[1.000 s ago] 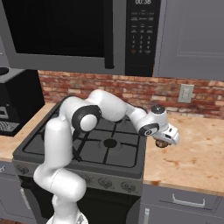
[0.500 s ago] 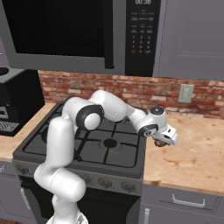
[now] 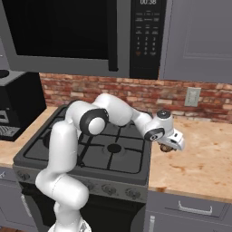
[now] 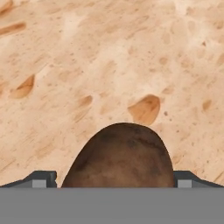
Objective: Put the potato and potato in the pan. Then turn on the front left burner and set the heat to medium.
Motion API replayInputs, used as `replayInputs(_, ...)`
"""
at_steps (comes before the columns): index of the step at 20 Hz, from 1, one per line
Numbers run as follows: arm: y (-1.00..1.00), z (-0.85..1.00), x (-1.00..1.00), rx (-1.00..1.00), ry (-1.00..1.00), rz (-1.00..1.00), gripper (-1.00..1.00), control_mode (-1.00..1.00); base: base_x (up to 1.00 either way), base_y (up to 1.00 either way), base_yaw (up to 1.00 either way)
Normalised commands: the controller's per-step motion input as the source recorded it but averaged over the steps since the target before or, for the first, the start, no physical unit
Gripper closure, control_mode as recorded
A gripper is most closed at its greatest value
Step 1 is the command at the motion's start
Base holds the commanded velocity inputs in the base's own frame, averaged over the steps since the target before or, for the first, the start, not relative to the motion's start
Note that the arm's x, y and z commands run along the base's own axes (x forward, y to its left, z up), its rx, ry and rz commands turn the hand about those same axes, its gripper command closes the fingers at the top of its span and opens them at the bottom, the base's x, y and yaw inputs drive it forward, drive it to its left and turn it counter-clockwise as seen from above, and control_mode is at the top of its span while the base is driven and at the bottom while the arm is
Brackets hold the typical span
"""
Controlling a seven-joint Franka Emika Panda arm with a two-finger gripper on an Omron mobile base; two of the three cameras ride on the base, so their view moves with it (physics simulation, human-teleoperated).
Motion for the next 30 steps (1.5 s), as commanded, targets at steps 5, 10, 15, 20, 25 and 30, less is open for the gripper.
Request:
replayInputs(5,0.0,0.0,0.01,0.0,0.01,0.0,-1.0,-1.0,0.0,0.0,0.0)
replayInputs(10,0.0,0.0,0.0,0.0,0.0,0.0,1.0,-1.0,0.0,0.0,0.0)
replayInputs(15,0.0,0.0,-0.02,0.0,0.0,0.0,1.0,-1.0,0.0,0.0,0.0)
replayInputs(20,0.0,0.13,-0.44,0.01,-0.04,0.0,1.0,-1.0,0.0,0.0,0.0)
replayInputs(25,0.0,0.57,-0.86,0.03,-0.13,0.03,1.0,-1.0,0.0,0.0,0.0)
replayInputs(30,0.26,0.78,-0.82,0.0,-0.16,0.1,1.0,-1.0,0.0,0.0,0.0)
